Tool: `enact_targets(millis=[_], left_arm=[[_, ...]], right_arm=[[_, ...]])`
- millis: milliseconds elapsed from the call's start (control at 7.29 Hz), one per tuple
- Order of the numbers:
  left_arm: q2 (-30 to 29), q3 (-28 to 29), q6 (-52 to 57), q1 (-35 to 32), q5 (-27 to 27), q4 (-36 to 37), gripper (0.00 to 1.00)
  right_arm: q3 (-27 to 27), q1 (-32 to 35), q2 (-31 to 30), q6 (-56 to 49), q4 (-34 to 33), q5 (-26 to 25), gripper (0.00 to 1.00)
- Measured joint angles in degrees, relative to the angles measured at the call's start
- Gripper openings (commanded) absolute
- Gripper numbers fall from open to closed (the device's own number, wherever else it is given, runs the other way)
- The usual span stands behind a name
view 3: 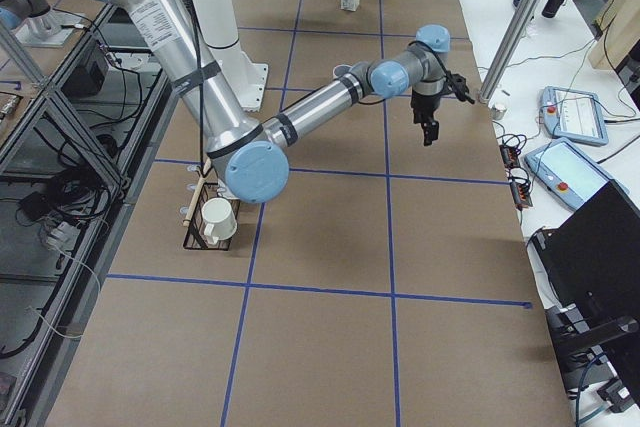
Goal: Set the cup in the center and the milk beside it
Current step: 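Set the white mug down at the center, open and lift right gripper, then grasp the Pascual milk carton with the left gripper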
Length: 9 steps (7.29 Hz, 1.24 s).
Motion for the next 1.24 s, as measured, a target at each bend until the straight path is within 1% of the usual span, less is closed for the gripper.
enact_targets(millis=[275,412,549,686,824,961,1098,1235], left_arm=[[-0.9,-1.3,-6.5,3.1,0.4,1.0,0.99],[-1.9,-2.7,-9.1,5.0,0.7,3.7,0.99],[-2.4,-4.5,-10.6,6.4,0.8,7.0,0.99],[-2.5,-5.8,-11.6,7.8,0.8,8.9,0.99],[-2.6,-6.5,-13.0,9.6,1.0,9.6,0.99],[-2.6,-7.1,-15.3,11.6,1.6,9.9,0.98],[-2.4,-7.8,-17.7,13.7,3.4,9.9,0.98],[-2.1,-8.3,-19.4,15.5,5.6,10.0,0.98]], right_arm=[[0.0,9.1,-11.5,-14.6,1.4,1.2,1.0],[0.0,12.8,-17.5,-19.1,3.5,1.9,1.0],[-0.1,15.3,-23.4,-22.5,6.3,2.5,1.0],[-0.3,17.4,-28.6,-25.1,8.9,2.7,1.0],[-0.4,18.9,-32.6,-26.4,11.2,2.9,1.0],[-0.4,20.1,-34.8,-26.7,12.7,3.8,1.0],[-0.1,21.7,-35.2,-26.7,12.0,5.7,1.0],[0.6,23.0,-34.8,-26.6,9.9,7.3,1.0]])
